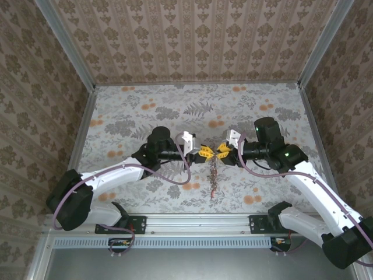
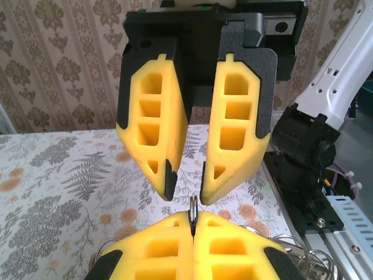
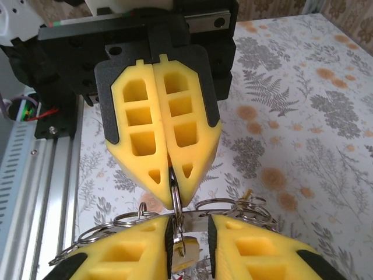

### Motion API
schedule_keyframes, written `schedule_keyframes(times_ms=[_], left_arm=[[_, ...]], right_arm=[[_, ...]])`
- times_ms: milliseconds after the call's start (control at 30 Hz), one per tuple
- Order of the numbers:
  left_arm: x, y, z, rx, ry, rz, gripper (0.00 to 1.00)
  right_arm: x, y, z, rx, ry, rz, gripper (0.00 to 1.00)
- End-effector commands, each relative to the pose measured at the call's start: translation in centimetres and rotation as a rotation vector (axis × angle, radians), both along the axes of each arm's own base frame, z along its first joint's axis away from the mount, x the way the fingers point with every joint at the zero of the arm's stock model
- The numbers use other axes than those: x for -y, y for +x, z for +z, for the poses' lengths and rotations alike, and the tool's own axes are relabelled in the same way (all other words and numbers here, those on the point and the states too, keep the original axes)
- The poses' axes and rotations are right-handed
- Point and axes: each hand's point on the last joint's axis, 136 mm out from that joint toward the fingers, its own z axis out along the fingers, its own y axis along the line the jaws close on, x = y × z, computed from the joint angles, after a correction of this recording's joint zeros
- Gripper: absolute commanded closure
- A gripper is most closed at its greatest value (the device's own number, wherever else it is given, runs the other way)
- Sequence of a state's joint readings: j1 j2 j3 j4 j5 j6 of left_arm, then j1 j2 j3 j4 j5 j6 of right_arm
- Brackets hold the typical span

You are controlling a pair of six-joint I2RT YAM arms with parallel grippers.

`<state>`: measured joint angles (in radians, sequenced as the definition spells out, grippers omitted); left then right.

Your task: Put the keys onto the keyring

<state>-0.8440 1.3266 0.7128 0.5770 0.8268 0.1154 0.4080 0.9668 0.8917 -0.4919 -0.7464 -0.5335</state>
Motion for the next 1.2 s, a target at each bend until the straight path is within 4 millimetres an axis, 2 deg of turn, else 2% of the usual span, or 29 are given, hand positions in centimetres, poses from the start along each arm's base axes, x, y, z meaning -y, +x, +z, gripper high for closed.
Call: schedule_keyframes(times_ms=[0,133,433,767,867,967,1167], left_arm=[[-0.2,-1.2,3.4,0.071,-0.134,-0.055,1.00],[-0.2,-1.3,3.8,0.083,-0.169,-0.058,1.00],[-0.3,-0.8,4.3,0.115,-0.217,-0.022,1.00],[0.3,-0.5,4.2,0.118,-0.245,-0.004,1.00],[0.5,-0.2,3.4,0.103,-0.227,0.013,1.00],[0.3,0.7,1.9,0.075,-0.156,0.070,1.00],[-0.7,0.8,-2.1,0.069,0.155,0.084,0.87]], right_arm=[[-0.5,-0.6,1.1,-0.003,0.073,0.034,0.74],[-0.6,-0.9,0.5,-0.030,0.067,0.051,0.85],[-0.8,-1.2,-0.4,-0.071,0.083,0.063,0.84],[-1.8,-0.4,-0.8,-0.102,0.099,0.093,0.86],[-1.7,-0.3,-0.5,-0.087,0.088,0.095,1.00],[-1.2,-0.5,-0.6,-0.069,0.039,0.092,1.00],[0.3,-0.4,-0.9,-0.052,-0.091,0.041,1.00]])
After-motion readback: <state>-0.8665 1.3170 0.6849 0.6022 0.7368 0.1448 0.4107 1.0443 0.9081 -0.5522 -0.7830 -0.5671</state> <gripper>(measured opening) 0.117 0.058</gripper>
